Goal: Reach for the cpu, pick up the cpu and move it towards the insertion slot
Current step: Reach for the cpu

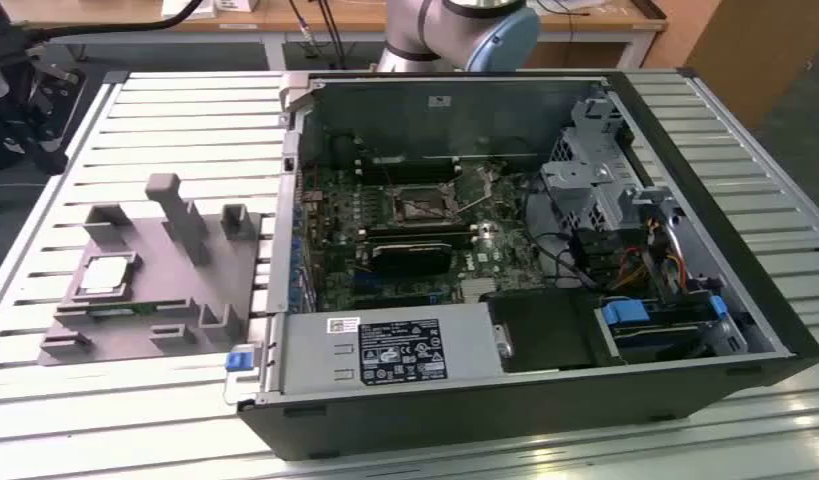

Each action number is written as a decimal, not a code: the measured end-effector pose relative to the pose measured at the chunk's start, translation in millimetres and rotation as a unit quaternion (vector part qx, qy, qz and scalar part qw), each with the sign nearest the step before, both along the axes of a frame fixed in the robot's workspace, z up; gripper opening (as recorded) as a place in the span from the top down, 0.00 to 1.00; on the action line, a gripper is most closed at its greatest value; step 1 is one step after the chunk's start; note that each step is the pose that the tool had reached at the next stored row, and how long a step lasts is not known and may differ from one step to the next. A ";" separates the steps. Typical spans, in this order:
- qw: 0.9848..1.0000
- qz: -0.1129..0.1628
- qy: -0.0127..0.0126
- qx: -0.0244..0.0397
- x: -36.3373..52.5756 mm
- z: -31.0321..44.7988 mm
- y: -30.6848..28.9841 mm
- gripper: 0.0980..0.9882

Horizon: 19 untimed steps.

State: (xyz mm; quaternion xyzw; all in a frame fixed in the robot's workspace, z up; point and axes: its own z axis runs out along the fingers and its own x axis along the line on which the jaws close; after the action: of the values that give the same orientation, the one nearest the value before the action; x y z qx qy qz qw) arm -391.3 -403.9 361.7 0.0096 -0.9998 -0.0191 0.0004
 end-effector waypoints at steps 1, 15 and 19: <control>1.000 0.000 0.000 0.000 0.0 0.0 0.0 0.99; 1.000 0.000 0.000 0.000 -25.7 -1.0 0.0 0.99; 1.000 0.000 0.000 0.000 -36.9 -2.4 0.0 0.99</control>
State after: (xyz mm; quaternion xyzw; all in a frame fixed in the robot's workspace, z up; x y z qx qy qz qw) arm -428.2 -403.9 359.3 0.0095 -0.9998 -0.0191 0.0004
